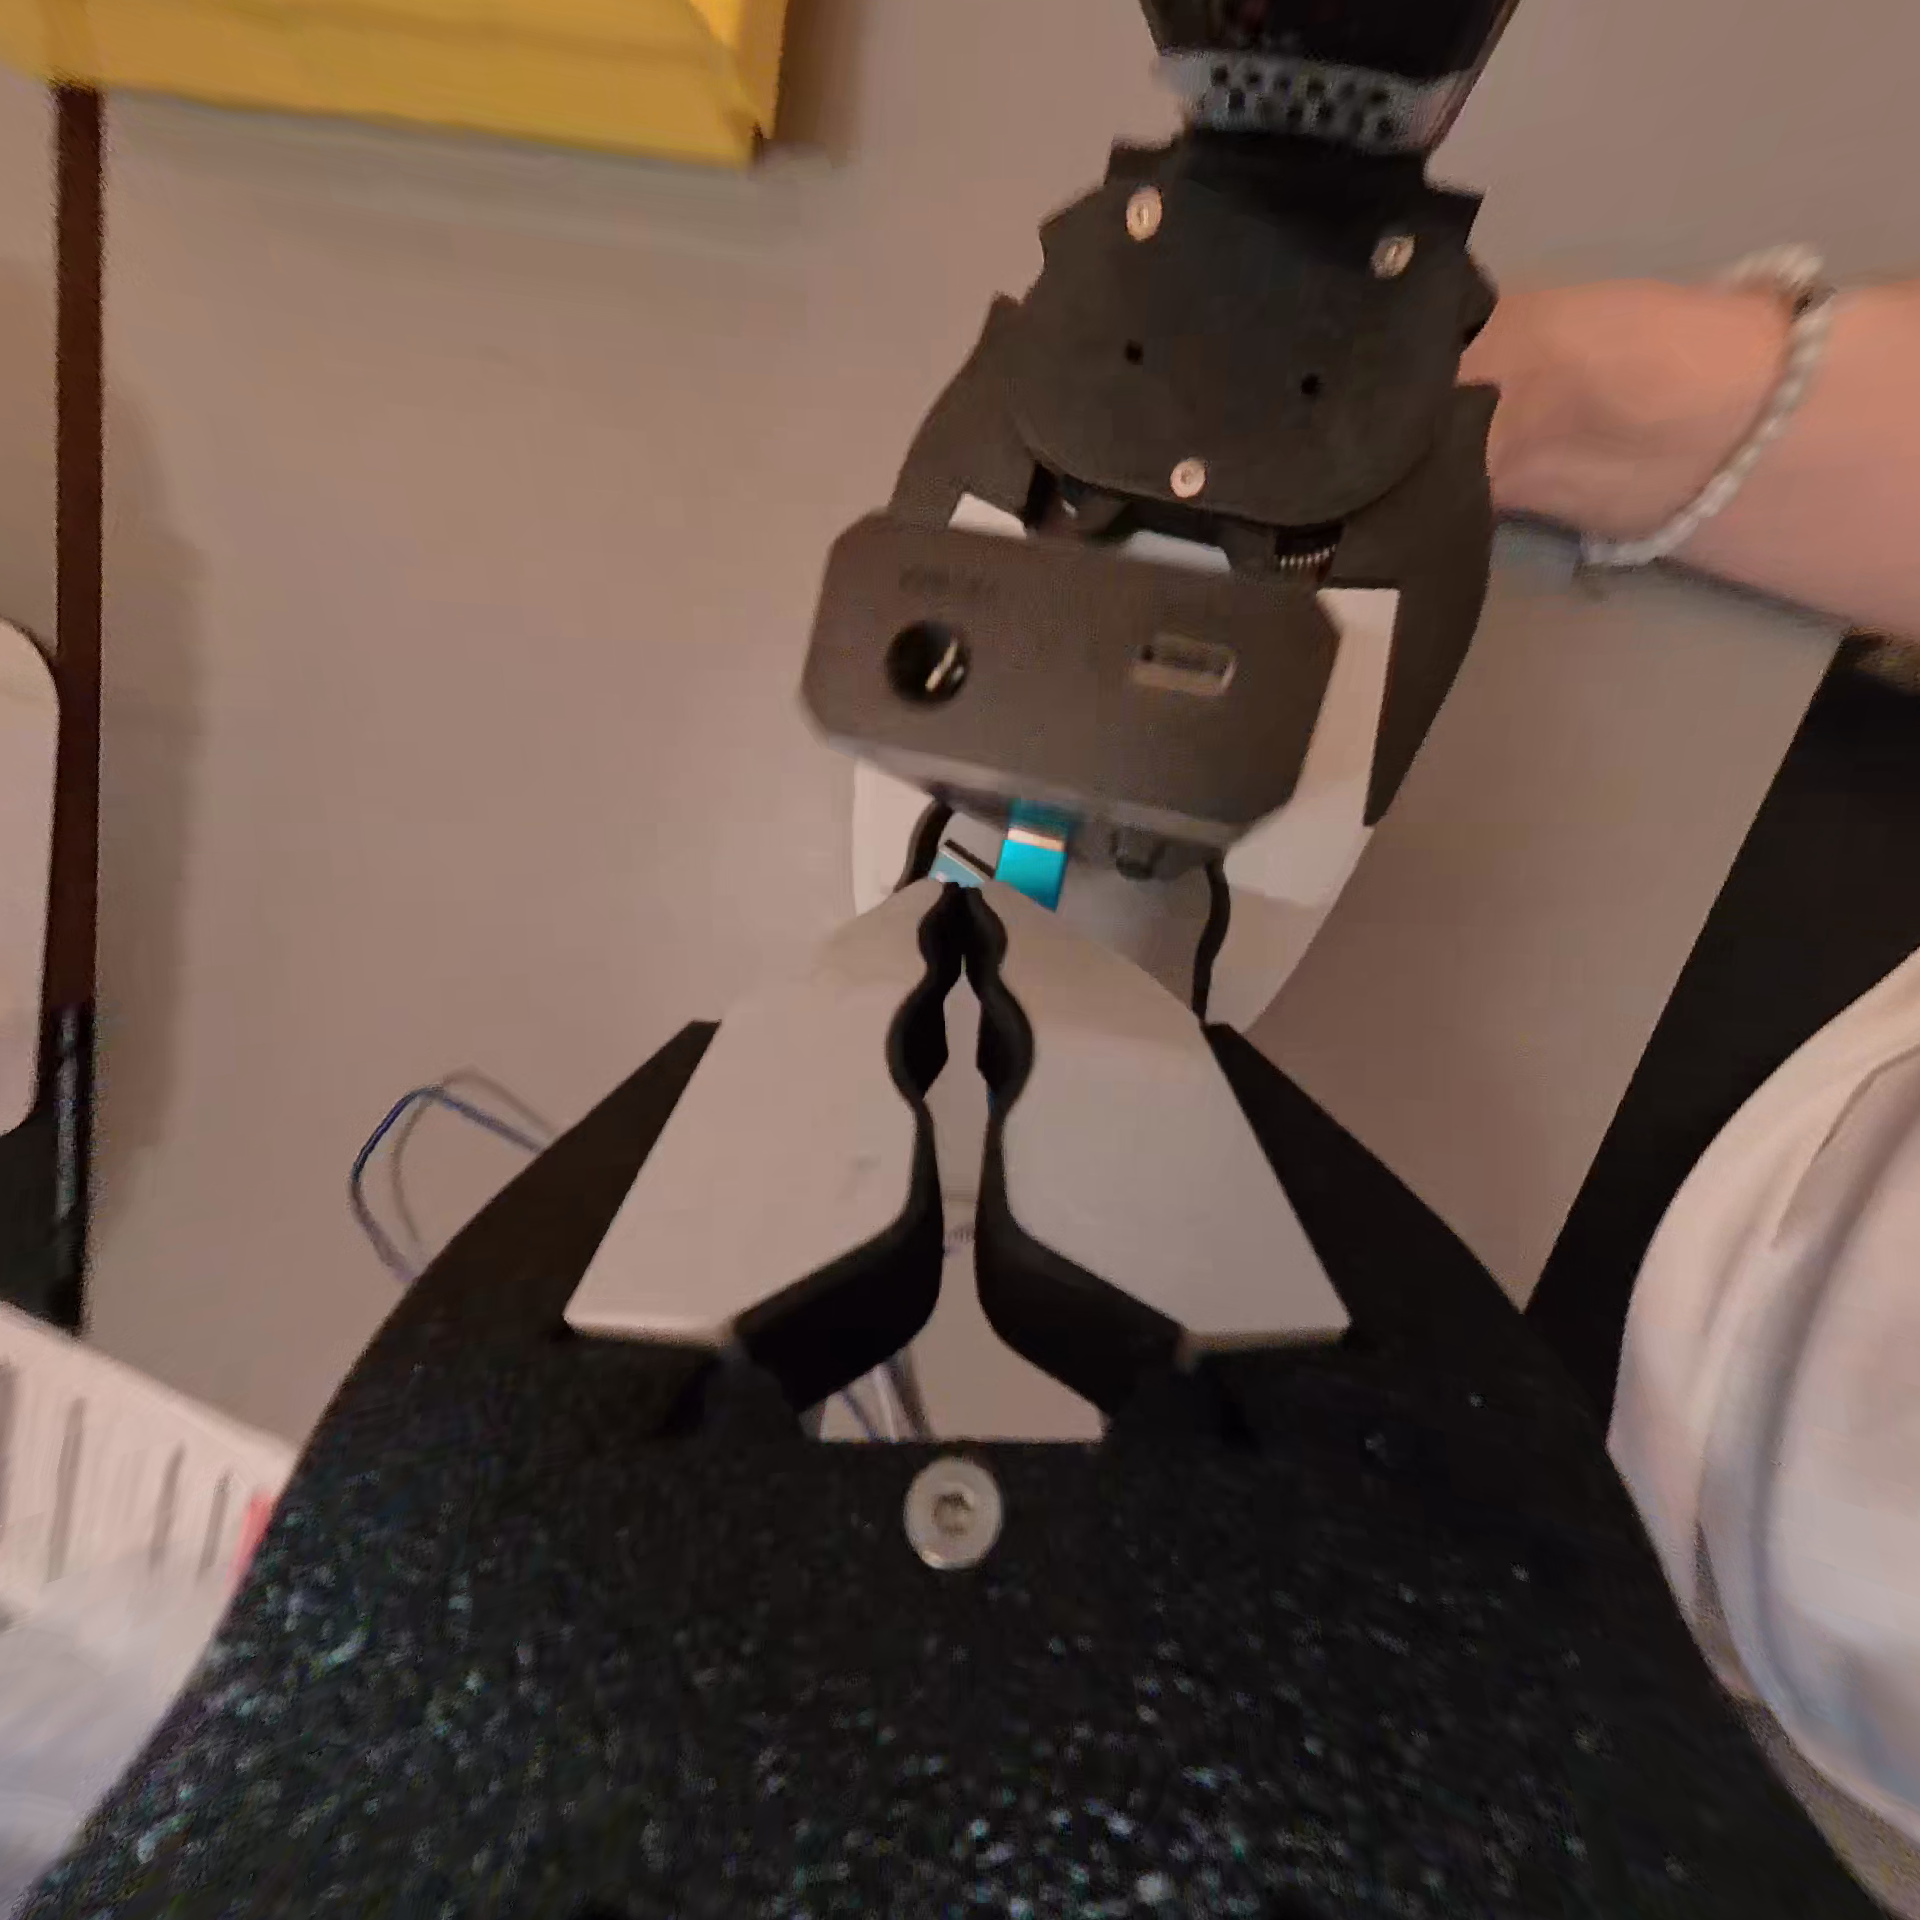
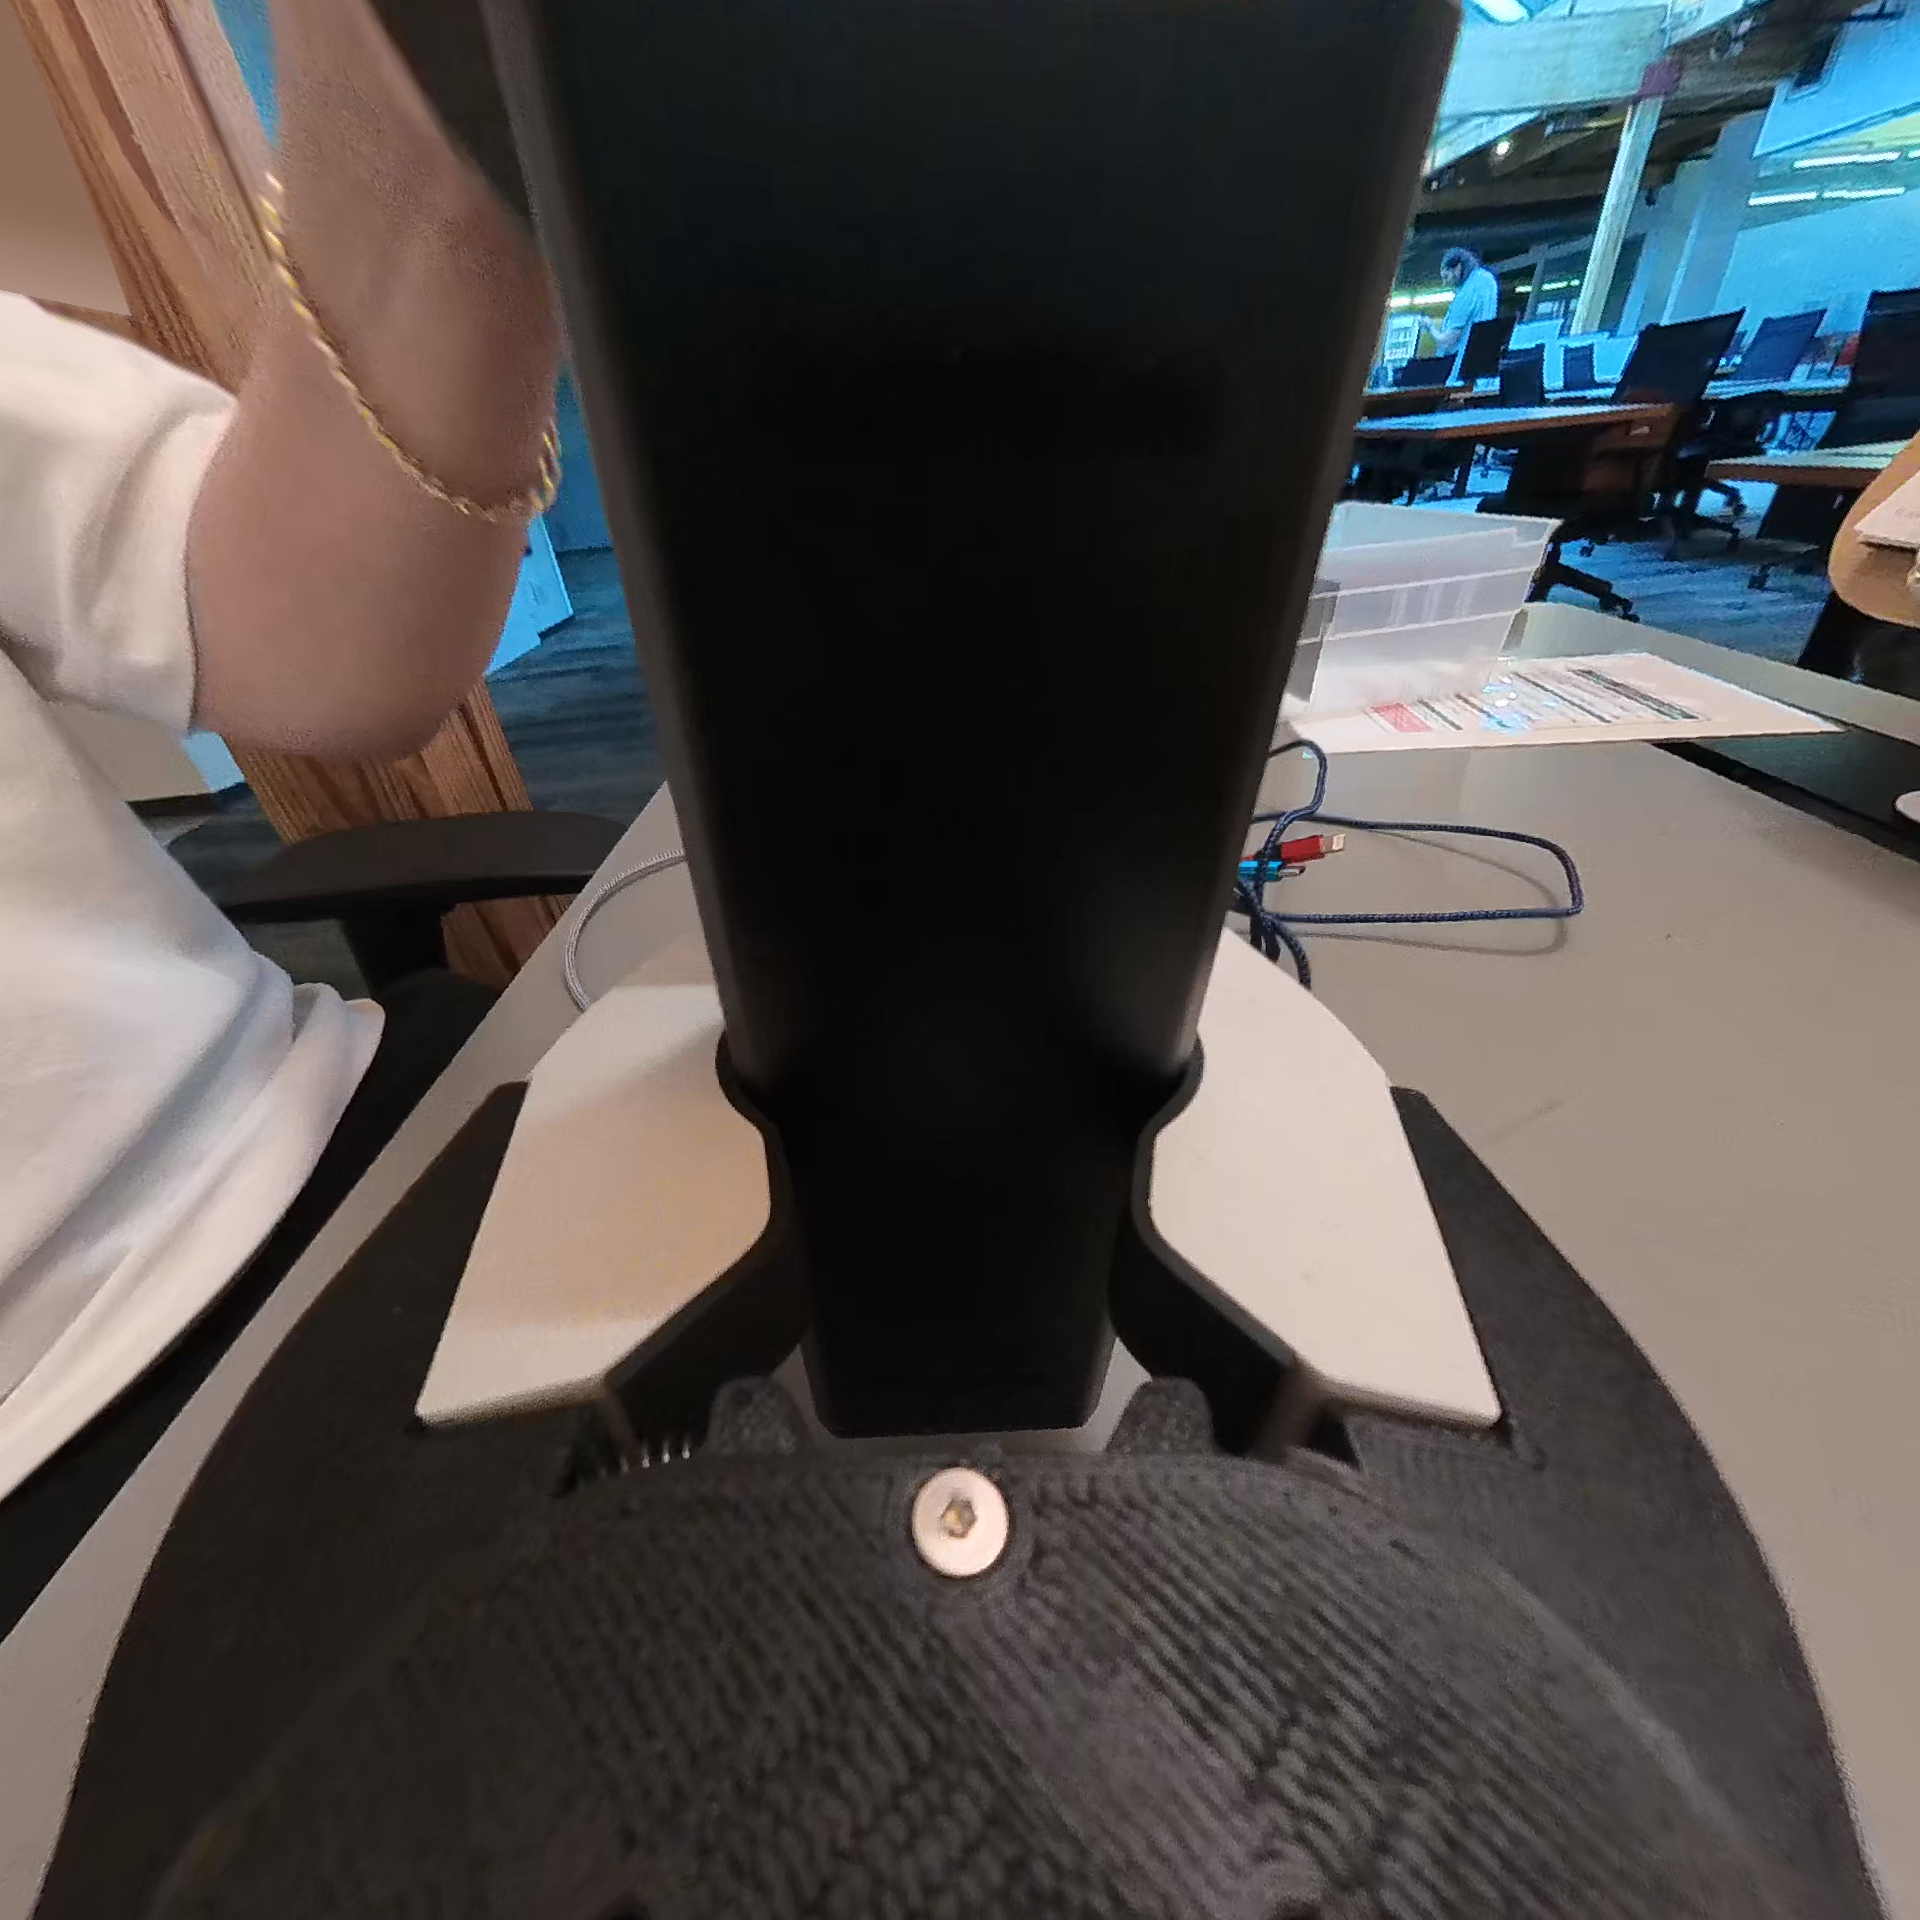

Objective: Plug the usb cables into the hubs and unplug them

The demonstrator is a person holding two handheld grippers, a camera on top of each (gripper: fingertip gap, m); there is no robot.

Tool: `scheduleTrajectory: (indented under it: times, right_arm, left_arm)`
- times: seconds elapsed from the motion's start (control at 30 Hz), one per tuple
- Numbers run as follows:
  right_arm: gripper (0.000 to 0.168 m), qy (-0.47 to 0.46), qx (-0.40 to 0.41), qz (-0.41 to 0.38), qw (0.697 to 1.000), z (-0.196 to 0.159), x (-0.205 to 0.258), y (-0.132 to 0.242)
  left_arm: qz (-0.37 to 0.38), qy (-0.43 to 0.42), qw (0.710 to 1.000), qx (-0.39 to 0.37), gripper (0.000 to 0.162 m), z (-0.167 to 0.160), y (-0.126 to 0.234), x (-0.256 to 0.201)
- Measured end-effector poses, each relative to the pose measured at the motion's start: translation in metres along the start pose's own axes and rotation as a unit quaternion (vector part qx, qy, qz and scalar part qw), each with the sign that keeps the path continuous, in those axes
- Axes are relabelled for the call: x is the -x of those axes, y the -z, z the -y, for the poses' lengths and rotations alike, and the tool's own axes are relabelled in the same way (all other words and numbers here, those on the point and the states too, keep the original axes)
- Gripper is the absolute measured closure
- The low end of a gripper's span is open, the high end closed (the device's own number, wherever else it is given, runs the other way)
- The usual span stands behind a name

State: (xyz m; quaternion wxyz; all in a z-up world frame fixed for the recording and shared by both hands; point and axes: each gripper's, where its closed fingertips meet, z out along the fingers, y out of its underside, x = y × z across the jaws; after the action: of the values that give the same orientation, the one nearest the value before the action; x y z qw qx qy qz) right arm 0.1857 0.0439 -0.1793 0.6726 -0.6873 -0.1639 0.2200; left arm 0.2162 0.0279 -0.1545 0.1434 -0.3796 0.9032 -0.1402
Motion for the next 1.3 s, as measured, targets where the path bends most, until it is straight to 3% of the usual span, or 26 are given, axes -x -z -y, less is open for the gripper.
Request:
scheduleTrajectory:
  times: [0.07,0.17,0.23,0.37,0.6,0.83,0.93,1.1,1.17,1.27,1.3]
  right_arm:
    - [0.096,-0.003,-0.007,0.001,1.0,0.002,0.0,0.001]
    - [0.095,-0.006,-0.015,0.005,1.0,0.003,0.0,0.003]
    - [0.095,-0.008,-0.026,0.009,1.0,0.006,0.0,0.006]
    - [0.095,-0.019,-0.064,0.011,0.998,0.014,-0.002,0.014]
    - [0.095,-0.034,-0.106,0.058,0.992,0.023,0.009,0.028]
    - [0.095,-0.023,-0.073,0.078,0.994,0.016,0.018,0.02]
    - [0.093,-0.02,-0.064,0.084,0.994,0.014,0.02,0.018]
    - [0.095,-0.021,-0.061,0.09,0.994,0.014,0.022,0.018]
    - [0.095,-0.023,-0.058,0.092,0.994,0.013,0.022,0.017]
    - [0.095,-0.025,-0.056,0.092,0.994,0.013,0.022,0.017]
    - [0.095,-0.025,-0.059,0.09,0.994,0.013,0.021,0.017]
  left_arm:
    - [-0.035,0.017,0.996,-0.083,0.162,0.002,0.004,0.0]
    - [-0.093,0.024,0.973,-0.209,0.147,0.002,0.015,-0.006]
    - [-0.07,0.038,0.968,-0.236,0.14,-0.014,0.015,0.007]
    - [-0.028,0.006,0.972,-0.233,0.138,-0.053,-0.002,0.027]
    - [-0.169,-0.097,0.954,-0.227,0.133,-0.083,-0.044,-0.007]
    - [-0.287,-0.166,0.928,-0.17,0.137,-0.096,-0.075,-0.044]
    - [-0.285,-0.191,0.929,-0.139,0.154,-0.104,-0.078,-0.053]
    - [-0.289,-0.186,0.928,-0.141,0.155,-0.114,-0.063,-0.05]
    - [-0.284,-0.182,0.933,-0.123,0.153,-0.121,-0.065,-0.046]
    - [-0.239,-0.16,0.952,-0.108,0.13,-0.121,-0.072,-0.022]
    - [-0.218,-0.144,0.958,-0.121,0.13,-0.116,-0.072,-0.011]
